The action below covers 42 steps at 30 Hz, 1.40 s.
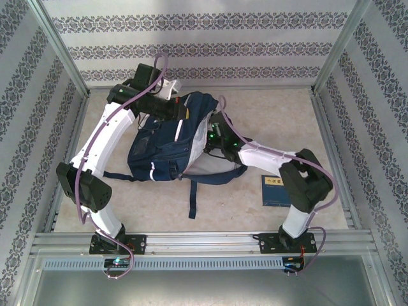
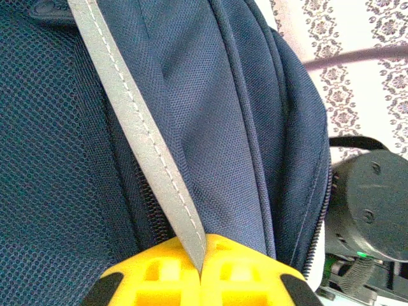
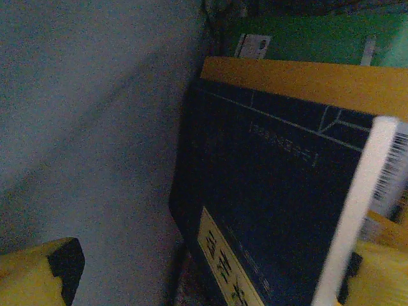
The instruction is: Pack the student bag
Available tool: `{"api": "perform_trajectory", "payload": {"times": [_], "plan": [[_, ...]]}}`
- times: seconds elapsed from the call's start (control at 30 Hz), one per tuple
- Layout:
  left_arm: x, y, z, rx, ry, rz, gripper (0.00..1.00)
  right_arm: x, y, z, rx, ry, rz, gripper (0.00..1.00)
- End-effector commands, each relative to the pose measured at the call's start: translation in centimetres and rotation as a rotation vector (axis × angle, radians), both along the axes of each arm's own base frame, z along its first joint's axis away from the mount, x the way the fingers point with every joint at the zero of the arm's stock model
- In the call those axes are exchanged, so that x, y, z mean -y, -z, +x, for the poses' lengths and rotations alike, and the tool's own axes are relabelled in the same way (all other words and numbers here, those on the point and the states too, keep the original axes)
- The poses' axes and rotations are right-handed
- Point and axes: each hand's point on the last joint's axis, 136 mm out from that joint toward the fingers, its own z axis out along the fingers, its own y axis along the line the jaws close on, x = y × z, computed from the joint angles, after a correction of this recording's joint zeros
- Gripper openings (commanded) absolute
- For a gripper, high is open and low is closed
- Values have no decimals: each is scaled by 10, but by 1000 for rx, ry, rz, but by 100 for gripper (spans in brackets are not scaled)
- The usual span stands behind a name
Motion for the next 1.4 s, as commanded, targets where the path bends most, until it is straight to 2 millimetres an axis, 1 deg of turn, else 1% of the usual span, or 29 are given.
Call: {"api": "perform_trajectory", "payload": {"times": [0.0,0.07,0.13,0.17,0.23,0.3,0.4,0.5,0.6,0.67,0.77,0.83,0.9,0.93,0.97,1.0,1.03,1.13,1.2,1.27,1.37], "plan": [[4,-50,6,158,20,-119,0,11,-26,-7,109,-49,13,98],[3,-47,9,150,12,-118,0,11,-32,-11,128,-86,17,98],[0,-43,11,146,0,-110,0,16,-31,-16,134,-95,-5,98],[-2,-41,12,143,-9,-102,0,21,-29,-17,131,-81,-33,98],[-8,-38,13,145,-31,-81,0,43,-20,-19,113,-21,-140,97],[-14,-35,15,143,-56,-55,0,69,-14,-24,99,49,-253,96],[-21,-23,18,136,-87,-3,0,112,-15,-39,119,134,-427,94],[-21,-2,22,103,-99,35,0,156,-20,-61,143,197,-577,94],[-16,24,27,72,-104,75,0,193,-16,-83,152,255,-641,98],[-14,38,32,63,-106,118,0,219,-7,-97,133,291,-686,98],[-18,59,43,64,-114,225,0,262,18,-119,31,362,-746,98],[-21,73,50,50,-119,276,0,291,35,-134,-51,441,-788,98],[-20,82,54,42,-122,294,0,314,52,-149,-144,513,-814,98],[-16,86,54,36,-113,288,0,322,61,-155,-193,536,-818,98],[-10,90,52,30,-102,283,0,327,68,-159,-228,547,-819,98],[-5,94,51,23,-90,278,4,332,76,-163,-271,557,-820,98],[2,98,49,13,-75,261,12,334,84,-165,-311,556,-809,98],[17,97,45,-11,-55,157,34,329,104,-162,-376,516,-736,98],[21,88,41,0,-55,111,43,323,116,-157,-410,478,-680,98],[22,72,35,31,-61,85,52,318,127,-156,-456,433,-650,98],[30,56,18,52,-50,43,58,306,136,-155,-506,381,-592,97]]}}
